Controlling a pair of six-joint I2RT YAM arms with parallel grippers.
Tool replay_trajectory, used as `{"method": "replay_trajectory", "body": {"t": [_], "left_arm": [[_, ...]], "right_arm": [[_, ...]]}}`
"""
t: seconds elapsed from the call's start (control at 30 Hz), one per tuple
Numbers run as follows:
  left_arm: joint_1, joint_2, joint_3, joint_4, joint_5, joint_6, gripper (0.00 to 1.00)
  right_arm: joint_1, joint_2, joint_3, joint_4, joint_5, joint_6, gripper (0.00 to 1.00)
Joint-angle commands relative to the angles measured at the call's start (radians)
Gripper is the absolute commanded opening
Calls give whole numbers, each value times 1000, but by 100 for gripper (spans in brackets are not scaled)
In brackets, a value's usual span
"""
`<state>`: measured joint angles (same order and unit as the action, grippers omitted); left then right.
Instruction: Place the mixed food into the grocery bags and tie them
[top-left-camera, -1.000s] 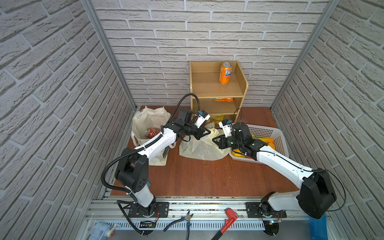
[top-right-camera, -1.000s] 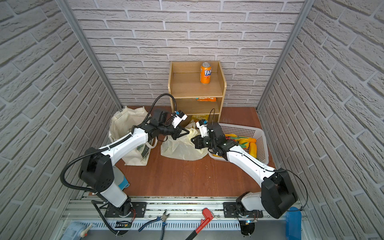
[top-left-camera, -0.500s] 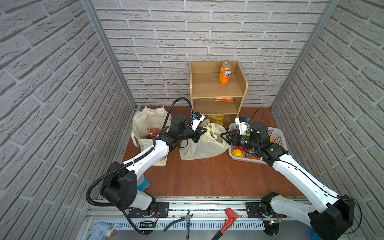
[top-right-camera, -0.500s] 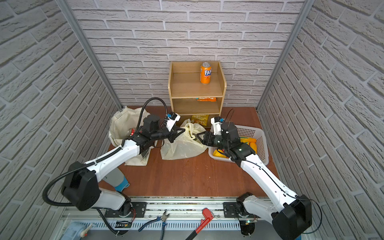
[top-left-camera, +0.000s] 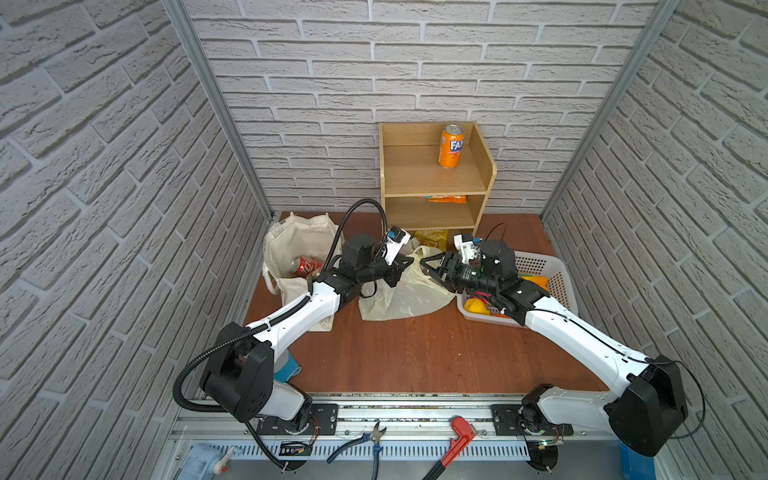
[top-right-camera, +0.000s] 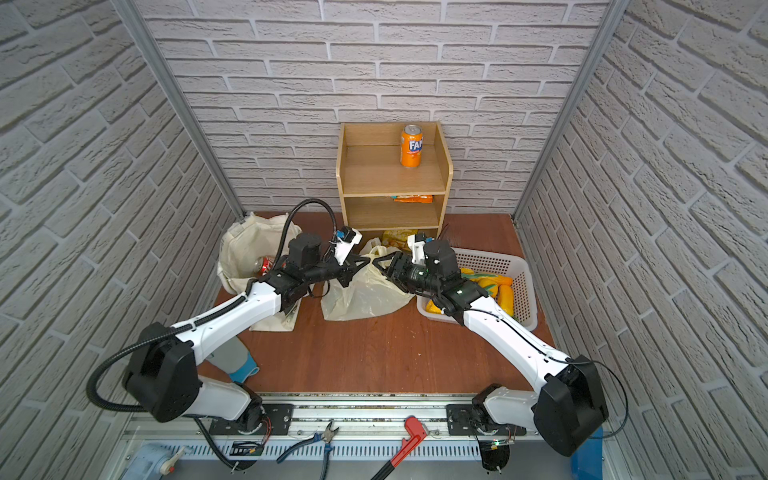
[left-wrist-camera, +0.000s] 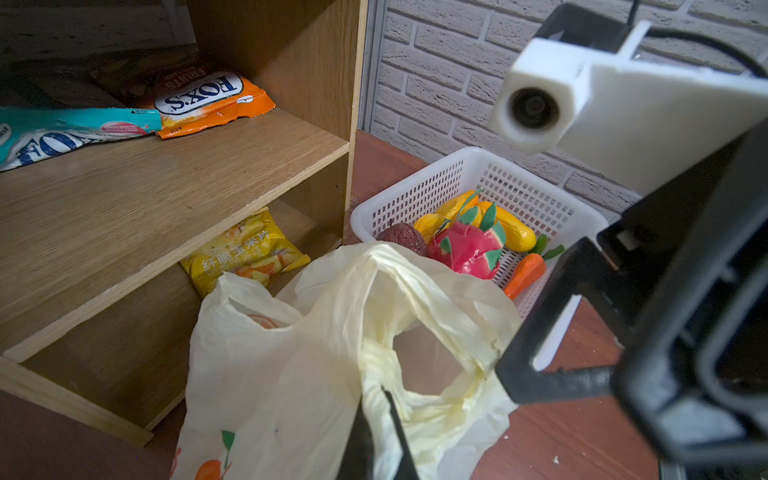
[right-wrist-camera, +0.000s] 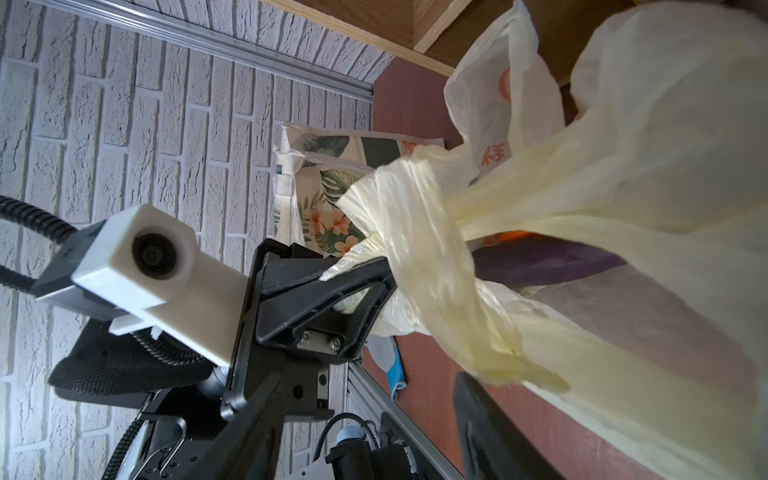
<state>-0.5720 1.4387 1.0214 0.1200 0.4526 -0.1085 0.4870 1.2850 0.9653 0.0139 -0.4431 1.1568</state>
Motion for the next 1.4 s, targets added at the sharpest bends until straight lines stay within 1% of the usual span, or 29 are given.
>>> {"method": "replay_trajectory", "body": {"t": [0.0,0.27,0.5,0.83,1.1,1.27,1.33,1.37], "left_arm": [[-7,-24,-2,50,4,19,0],[-8,-43,-10,47,16,24,0],[-8,-46,-6,41,35,22,0],[-20,-41,-11,25,57,20,0],[-32,-38,1,4,72,31,0],[-44,-28,18,-39,121,48,0],[-53,-25,23,-59,130,58,0],[-57,-23,23,-64,133,60,0]], "right_arm": [[5,15,-16,127,11,56,66],[4,59,-58,180,64,60,67],[5,109,-65,241,59,73,67],[-2,171,-99,548,84,150,69],[-2,254,-123,730,79,246,70],[-3,284,-118,790,78,271,69],[-4,290,-110,796,75,273,67],[-4,294,-107,797,74,273,64]]}}
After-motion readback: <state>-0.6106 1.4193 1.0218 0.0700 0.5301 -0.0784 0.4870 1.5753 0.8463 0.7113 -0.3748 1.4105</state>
